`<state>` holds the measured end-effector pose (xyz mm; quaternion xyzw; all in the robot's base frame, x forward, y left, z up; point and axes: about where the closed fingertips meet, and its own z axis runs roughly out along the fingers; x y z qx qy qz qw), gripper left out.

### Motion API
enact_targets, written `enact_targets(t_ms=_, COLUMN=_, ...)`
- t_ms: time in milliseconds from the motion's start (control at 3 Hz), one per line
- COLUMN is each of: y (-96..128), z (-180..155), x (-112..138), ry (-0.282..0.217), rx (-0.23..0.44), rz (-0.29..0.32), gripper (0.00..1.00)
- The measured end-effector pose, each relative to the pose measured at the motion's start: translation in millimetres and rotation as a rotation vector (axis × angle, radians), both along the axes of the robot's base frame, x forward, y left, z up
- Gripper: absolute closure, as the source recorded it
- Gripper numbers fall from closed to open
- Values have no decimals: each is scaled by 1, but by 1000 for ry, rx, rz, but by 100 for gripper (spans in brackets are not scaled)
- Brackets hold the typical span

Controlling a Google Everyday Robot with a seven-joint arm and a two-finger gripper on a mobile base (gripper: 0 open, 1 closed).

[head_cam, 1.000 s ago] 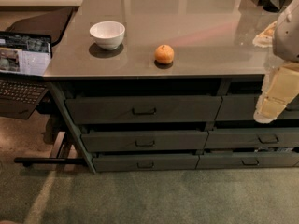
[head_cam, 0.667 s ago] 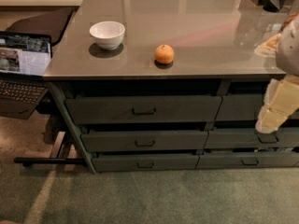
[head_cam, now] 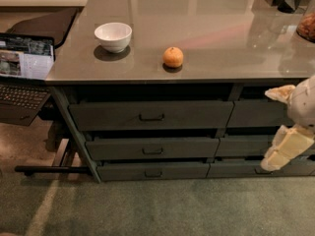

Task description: Open middle drawer

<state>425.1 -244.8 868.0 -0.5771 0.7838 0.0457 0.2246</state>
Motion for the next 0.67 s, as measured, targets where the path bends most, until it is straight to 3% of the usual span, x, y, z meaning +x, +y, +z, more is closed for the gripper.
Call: enact_targets(t_ms=667, y=7, z=-121, x=22, ry=-3, rx=257, rz=-92, gripper=0)
